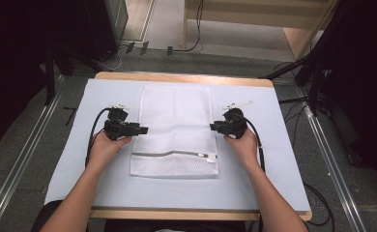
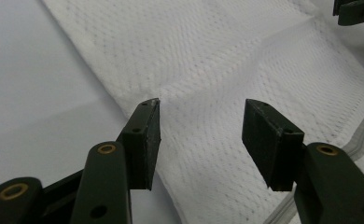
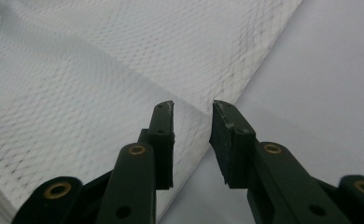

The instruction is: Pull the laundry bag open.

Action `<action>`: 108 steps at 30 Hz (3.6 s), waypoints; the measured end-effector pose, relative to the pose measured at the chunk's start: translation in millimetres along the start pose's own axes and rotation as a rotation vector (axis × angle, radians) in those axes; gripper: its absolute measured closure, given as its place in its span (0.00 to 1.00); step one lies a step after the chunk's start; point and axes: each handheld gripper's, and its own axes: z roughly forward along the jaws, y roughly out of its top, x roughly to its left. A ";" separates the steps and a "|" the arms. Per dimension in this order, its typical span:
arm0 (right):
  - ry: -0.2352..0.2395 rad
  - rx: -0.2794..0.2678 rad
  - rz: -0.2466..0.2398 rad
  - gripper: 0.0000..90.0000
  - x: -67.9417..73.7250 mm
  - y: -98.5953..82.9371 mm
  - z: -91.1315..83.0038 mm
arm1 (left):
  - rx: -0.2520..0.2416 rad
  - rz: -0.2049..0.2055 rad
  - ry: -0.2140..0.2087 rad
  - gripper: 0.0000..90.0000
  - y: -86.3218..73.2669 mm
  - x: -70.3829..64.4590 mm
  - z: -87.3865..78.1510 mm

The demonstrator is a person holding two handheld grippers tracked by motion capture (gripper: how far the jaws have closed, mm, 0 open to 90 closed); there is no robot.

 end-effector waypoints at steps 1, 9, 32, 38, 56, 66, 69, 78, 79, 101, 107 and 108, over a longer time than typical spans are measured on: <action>0.002 0.002 -0.002 0.77 1.1 -0.9 -1.8 | -0.005 0.005 -0.007 0.52 0.2 -1.7 -0.7; 0.031 -0.013 -0.016 0.73 12.8 -7.0 -19.1 | -0.017 0.071 -0.004 0.48 0.9 -16.9 -10.1; 0.108 -0.021 -0.075 0.79 44.2 -31.2 -45.3 | 0.003 0.184 -0.086 0.46 8.3 -66.7 -7.7; 0.111 -0.008 -0.082 0.85 47.6 -38.2 -48.3 | 0.016 0.214 -0.108 0.46 11.2 -81.6 1.7; 0.120 0.068 -0.092 0.98 51.6 -54.7 -34.9 | 0.048 0.256 -0.171 0.52 16.0 -112.3 31.8; 0.117 0.099 -0.099 1.00 48.9 -62.1 -25.1 | 0.083 0.304 -0.198 0.60 14.3 -130.1 50.5; 0.115 0.095 -0.101 1.00 49.7 -62.8 -24.9 | 0.091 0.303 -0.214 0.66 14.0 -132.6 56.4; 0.097 0.075 -0.131 1.00 51.6 -66.2 -25.2 | 0.126 0.309 -0.253 0.83 11.4 -143.0 76.1; 0.097 0.073 -0.133 1.00 52.1 -66.5 -25.1 | 0.133 0.314 -0.254 0.83 11.3 -143.7 78.1; 0.061 0.042 -0.174 1.00 58.0 -71.4 -26.2 | 0.209 0.300 -0.307 0.91 2.9 -151.0 110.8; 0.058 0.043 -0.180 1.00 58.2 -71.2 -26.2 | 0.209 0.300 -0.315 0.90 0.1 -150.6 113.6; 0.058 0.041 -0.182 1.00 58.1 -71.1 -26.0 | 0.201 0.301 -0.314 0.90 -0.6 -151.1 114.3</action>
